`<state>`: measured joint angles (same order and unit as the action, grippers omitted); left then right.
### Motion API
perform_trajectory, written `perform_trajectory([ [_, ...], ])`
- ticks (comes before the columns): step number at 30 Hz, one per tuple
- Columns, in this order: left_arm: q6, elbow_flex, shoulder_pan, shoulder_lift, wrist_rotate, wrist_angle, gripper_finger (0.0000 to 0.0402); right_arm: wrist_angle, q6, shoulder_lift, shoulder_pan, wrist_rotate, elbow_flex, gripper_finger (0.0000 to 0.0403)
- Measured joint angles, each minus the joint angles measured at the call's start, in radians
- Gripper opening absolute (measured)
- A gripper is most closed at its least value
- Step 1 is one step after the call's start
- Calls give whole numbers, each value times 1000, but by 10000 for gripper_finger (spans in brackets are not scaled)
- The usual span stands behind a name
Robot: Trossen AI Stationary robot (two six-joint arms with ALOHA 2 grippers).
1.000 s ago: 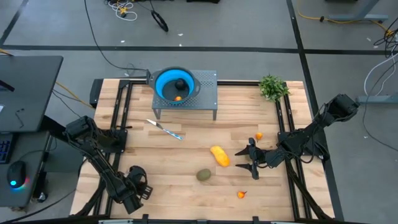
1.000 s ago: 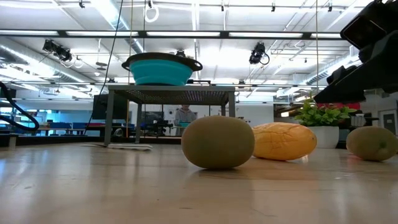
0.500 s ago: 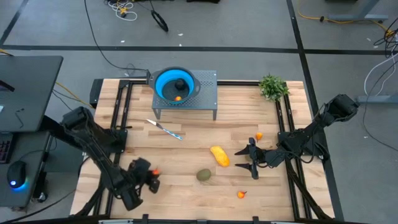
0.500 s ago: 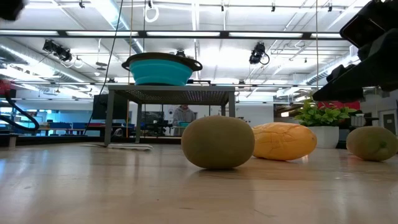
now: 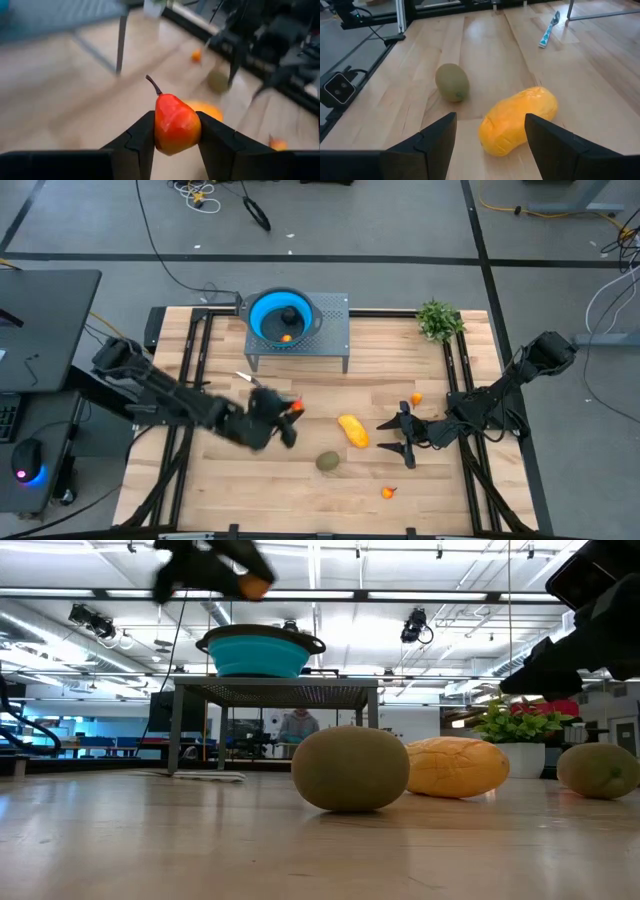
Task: Pick & Place Fruit
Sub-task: Put the pear into the blue strainer bowl
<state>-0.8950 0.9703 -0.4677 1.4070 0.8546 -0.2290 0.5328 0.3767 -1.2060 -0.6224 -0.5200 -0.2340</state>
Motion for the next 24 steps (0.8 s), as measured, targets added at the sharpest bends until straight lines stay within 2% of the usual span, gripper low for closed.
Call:
perform_trajectory([
  [4,221,9,156,-49,-105,104,134,2,0,0,0,24,0,245],
  [11,462,102,366,-120,-107,31,141,-11,1,0,0,28,0,245],
  [19,509,119,537,-132,-113,-72,140,-31,10,0,0,61,0,245],
  [24,509,119,585,-130,-109,-116,171,-88,41,0,0,60,0,245],
])
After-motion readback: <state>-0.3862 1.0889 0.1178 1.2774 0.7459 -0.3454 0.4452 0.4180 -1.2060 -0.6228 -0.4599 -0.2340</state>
